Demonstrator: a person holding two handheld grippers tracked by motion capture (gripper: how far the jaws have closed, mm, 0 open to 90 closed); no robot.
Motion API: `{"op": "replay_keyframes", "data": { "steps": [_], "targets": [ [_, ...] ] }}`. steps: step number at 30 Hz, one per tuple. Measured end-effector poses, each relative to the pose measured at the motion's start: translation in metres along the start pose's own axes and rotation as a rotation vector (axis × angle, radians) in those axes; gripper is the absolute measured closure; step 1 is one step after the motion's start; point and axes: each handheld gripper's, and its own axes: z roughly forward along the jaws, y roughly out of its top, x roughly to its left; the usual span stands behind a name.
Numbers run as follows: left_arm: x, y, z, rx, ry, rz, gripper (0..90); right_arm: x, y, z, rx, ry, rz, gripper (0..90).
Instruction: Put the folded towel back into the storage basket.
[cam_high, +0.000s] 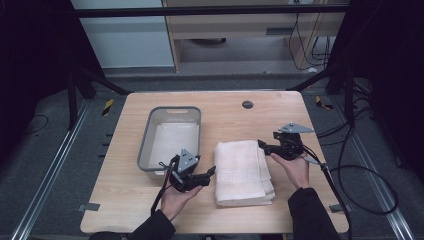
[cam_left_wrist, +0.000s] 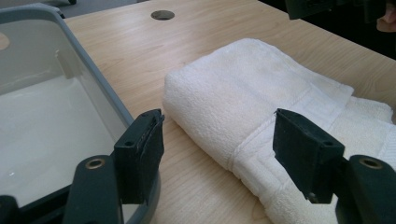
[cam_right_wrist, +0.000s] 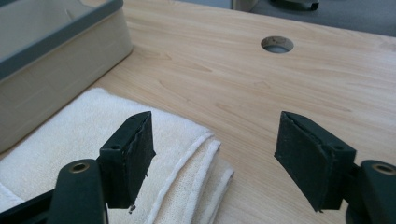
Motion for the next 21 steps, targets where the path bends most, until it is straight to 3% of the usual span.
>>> {"op": "replay_keyframes", "data": {
  "steps": [21],
  "targets": [
    [-0.019, -0.014, 0.015, 0.066, -0.045, 0.02, 33.2, -0.003, -0.019, 0.024, 0.079, 0.001, 0.022, 24.9]
  ]
}}
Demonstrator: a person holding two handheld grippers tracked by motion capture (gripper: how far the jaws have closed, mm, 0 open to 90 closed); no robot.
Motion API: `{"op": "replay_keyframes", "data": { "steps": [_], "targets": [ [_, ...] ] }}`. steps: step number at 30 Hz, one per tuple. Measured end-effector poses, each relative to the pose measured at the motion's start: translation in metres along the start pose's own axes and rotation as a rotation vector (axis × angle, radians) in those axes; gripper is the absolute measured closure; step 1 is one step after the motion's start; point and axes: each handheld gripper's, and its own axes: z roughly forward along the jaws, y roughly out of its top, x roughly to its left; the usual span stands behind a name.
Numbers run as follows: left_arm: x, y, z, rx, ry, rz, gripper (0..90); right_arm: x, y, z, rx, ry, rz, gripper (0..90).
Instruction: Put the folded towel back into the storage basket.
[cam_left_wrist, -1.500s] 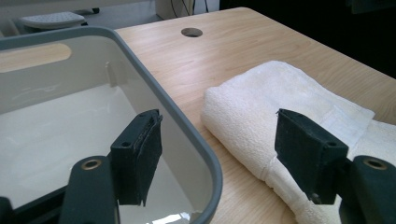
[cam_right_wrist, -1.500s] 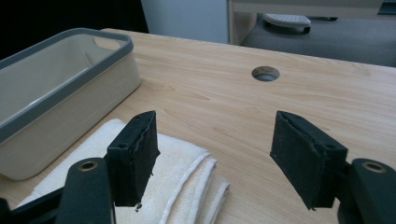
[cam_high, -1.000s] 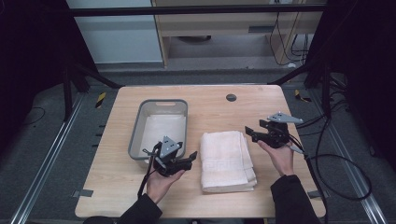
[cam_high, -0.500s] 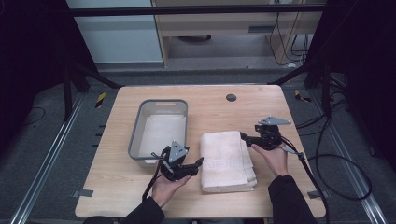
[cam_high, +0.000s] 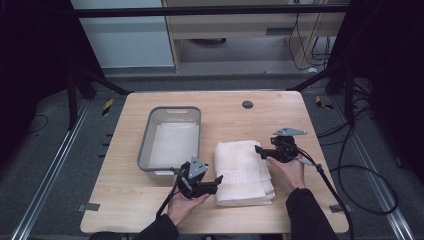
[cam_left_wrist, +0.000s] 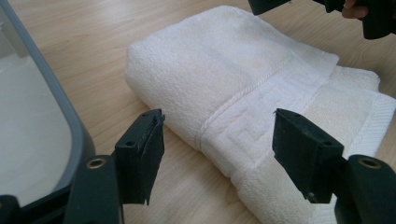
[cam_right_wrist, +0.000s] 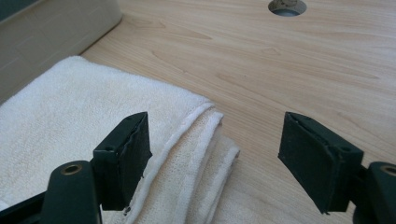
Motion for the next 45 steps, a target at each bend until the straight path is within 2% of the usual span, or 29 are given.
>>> {"op": "replay_keyframes", "data": {
  "steps": [11, 24, 32, 37, 43, 45],
  "targets": [
    [-0.008, -0.009, 0.011, 0.046, -0.019, 0.012, 33.0, 0.003, -0.006, 0.01, 0.035, 0.015, -0.005, 26.1],
    [-0.011, -0.018, 0.025, 0.089, -0.013, 0.016, 29.0, 0.007, -0.012, 0.02, 0.071, 0.038, 0.004, 28.2],
    [-0.01, -0.022, 0.033, 0.104, -0.022, -0.01, 26.8, 0.007, -0.017, 0.025, 0.091, 0.051, 0.038, 28.3],
    [-0.01, -0.023, 0.036, 0.114, -0.025, -0.012, 26.8, 0.004, -0.019, 0.027, 0.103, 0.066, 0.069, 28.4],
    [-0.005, -0.023, 0.04, 0.144, -0.06, -0.06, 26.3, 0.005, -0.02, 0.031, 0.117, 0.065, 0.086, 28.5],
    [-0.005, -0.023, 0.041, 0.146, -0.064, -0.063, 26.5, 0.005, -0.021, 0.031, 0.122, 0.071, 0.091, 28.5]
  ]
}}
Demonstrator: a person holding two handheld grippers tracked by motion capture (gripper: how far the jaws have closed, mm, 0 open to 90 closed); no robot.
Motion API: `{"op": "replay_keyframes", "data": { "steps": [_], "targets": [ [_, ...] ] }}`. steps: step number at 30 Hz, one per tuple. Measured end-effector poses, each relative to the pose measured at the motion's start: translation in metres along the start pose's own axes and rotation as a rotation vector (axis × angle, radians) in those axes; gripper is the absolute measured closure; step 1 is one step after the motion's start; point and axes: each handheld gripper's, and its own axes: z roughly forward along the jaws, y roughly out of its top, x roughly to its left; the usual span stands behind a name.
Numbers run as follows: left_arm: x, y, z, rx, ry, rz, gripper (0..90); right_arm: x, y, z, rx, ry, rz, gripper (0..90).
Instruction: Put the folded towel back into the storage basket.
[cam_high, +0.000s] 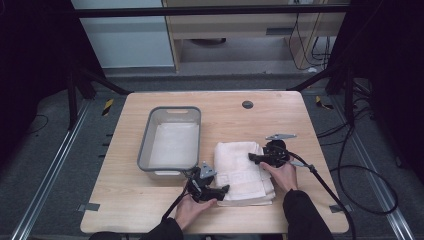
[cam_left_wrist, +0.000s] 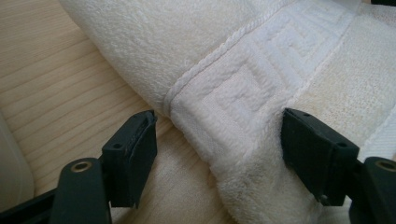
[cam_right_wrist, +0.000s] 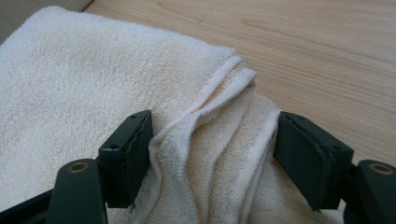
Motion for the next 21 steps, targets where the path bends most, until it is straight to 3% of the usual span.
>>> {"op": "replay_keyframes", "data": {
  "steps": [9, 21],
  "targets": [
    [0.002, 0.0003, 0.004, 0.017, -0.038, -0.033, 28.6, -0.0018, 0.0, 0.003, 0.024, 0.032, 0.039, 32.7],
    [0.0031, 0.0007, 0.0061, 0.029, -0.112, -0.054, 42.1, -0.0019, 0.0009, 0.0036, 0.043, 0.099, 0.095, 52.1]
  ]
}}
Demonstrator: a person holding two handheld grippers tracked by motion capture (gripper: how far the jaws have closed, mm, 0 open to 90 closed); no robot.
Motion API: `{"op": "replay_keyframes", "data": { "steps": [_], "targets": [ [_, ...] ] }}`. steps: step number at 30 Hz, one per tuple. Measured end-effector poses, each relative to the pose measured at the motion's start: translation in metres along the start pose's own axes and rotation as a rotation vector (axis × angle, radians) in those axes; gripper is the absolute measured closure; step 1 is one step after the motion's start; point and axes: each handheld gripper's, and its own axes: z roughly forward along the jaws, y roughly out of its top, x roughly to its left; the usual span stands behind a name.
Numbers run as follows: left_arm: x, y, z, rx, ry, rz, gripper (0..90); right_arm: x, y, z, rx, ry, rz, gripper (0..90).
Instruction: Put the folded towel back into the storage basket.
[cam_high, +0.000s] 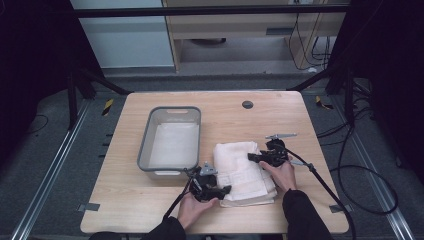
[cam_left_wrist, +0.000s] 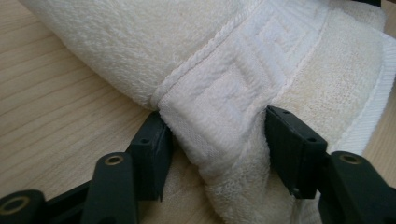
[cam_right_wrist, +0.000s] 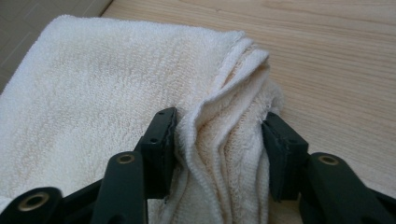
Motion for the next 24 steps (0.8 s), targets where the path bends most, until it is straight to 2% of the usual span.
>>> {"op": "replay_keyframes", "data": {
  "steps": [4, 12, 15, 24],
  "targets": [
    [0.001, 0.0, 0.0, 0.004, -0.026, -0.011, 48.3, 0.0, 0.0, 0.0, 0.001, 0.02, 0.006, 58.6],
    [-0.003, 0.0, -0.002, -0.01, -0.039, -0.004, 63.1, 0.0, 0.002, -0.002, 0.003, 0.048, 0.007, 65.8],
    [-0.002, 0.0, -0.003, -0.011, -0.05, -0.017, 66.2, 0.0, 0.003, -0.003, 0.002, 0.049, 0.013, 66.5],
    [-0.005, 0.001, -0.009, -0.034, -0.062, -0.015, 70.2, 0.005, 0.006, -0.016, -0.038, 0.052, 0.012, 67.4]
  ]
}}
